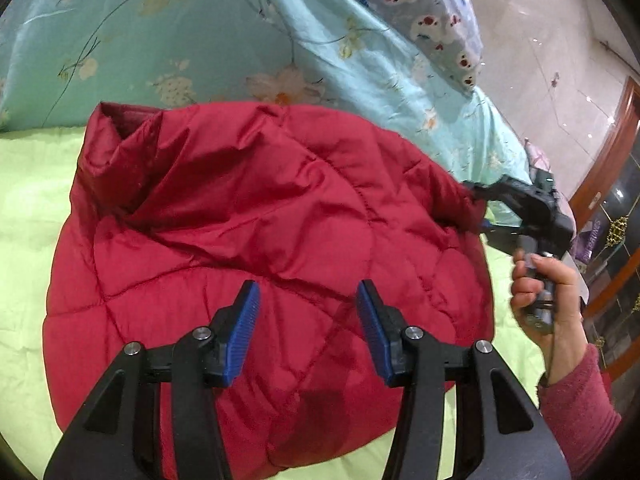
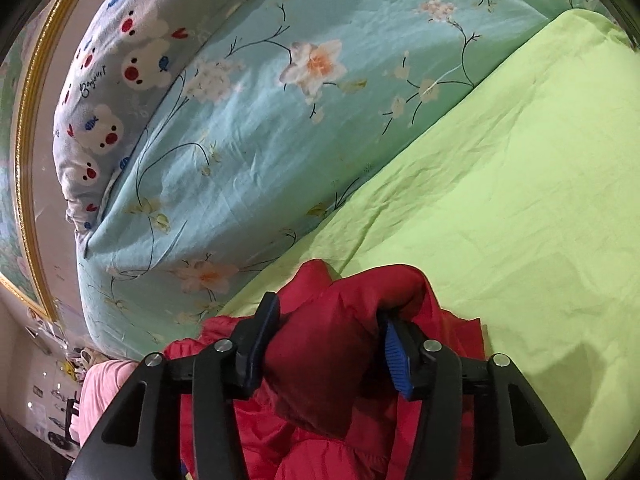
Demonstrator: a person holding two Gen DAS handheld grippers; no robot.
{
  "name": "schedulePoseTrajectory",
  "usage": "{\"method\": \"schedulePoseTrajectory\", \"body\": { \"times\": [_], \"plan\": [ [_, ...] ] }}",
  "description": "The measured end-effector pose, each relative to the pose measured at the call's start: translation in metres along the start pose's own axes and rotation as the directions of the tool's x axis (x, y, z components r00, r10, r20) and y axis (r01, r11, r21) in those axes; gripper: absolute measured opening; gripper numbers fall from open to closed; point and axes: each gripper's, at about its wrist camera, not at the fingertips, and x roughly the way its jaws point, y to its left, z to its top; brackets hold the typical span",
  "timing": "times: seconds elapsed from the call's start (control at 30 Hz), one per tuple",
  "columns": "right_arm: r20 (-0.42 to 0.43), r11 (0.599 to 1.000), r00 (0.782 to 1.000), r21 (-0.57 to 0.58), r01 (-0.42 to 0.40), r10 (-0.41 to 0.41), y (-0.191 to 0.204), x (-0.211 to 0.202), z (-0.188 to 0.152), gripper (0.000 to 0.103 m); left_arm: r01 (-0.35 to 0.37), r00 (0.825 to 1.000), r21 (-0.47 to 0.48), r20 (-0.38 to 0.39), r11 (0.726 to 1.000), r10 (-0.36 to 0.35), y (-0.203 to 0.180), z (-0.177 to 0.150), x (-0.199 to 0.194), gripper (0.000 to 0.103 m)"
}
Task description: Fold large clothes
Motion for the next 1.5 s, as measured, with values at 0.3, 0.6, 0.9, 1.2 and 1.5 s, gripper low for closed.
{"method": "schedulePoseTrajectory", "body": {
  "times": [0.3,0.6,0.9,1.2,1.5],
  "plan": [
    [0.061,0.977,0.998,-0.213,0.002,0.011,0.029,-0.041,-0.022,0.057,0.055,0.998,0.003,0.011,0.998,-0.056,-0.009,-0.006,-0.005,0.049],
    [-0.067,0.786,0.998,-0.617,-0.040,-0.001,0.078,-0.019,-0.128,0.054,0.039,0.999,0.057,-0.022,0.998,-0.038,-0.019,-0.015,0.015,0.049],
    [-0.058,0.671,0.978,-0.735,0.093,-0.198,0.084,0.041,-0.152,0.051,-0.074,0.995,0.075,-0.058,0.994,0.079,-0.001,-0.010,0.055,0.050],
    [-0.029,0.702,0.960,-0.688,0.183,-0.278,0.081,0.069,-0.125,0.051,-0.145,0.988,0.050,-0.051,0.988,0.148,0.014,0.010,0.071,0.050],
    [-0.027,0.739,0.957,-0.641,0.206,-0.290,0.070,0.082,-0.107,0.051,-0.200,0.978,-0.020,-0.064,0.980,0.198,0.042,0.029,0.093,0.045]
  ]
}}
